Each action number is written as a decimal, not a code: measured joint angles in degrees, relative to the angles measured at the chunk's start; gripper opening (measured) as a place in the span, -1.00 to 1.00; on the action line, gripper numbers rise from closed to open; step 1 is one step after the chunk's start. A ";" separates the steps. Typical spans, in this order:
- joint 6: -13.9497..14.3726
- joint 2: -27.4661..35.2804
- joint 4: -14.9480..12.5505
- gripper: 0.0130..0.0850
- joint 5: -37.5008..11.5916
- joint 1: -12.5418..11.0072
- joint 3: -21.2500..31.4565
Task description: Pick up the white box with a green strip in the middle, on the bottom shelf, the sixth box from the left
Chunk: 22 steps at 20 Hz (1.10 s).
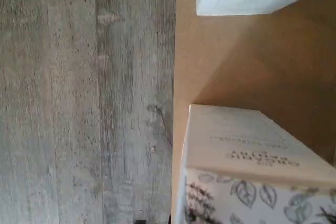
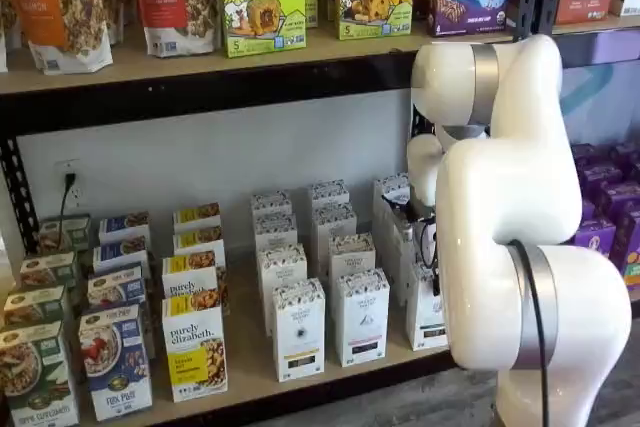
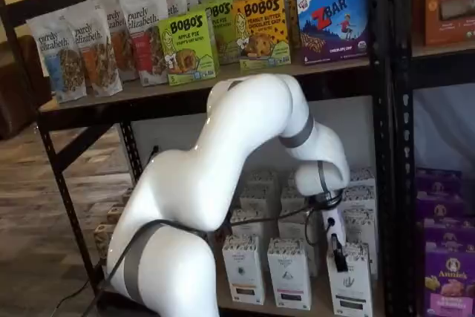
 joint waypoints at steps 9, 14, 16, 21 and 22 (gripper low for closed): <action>0.14 2.21 0.22 1.00 -1.13 0.20 -1.22; -2.17 2.54 2.64 1.00 -2.11 -0.04 -1.38; -2.20 2.61 2.59 0.89 -2.11 -0.10 -1.56; -2.38 2.79 2.62 0.56 -1.42 -0.18 -2.18; -2.32 2.82 2.54 0.56 -1.29 -0.20 -2.28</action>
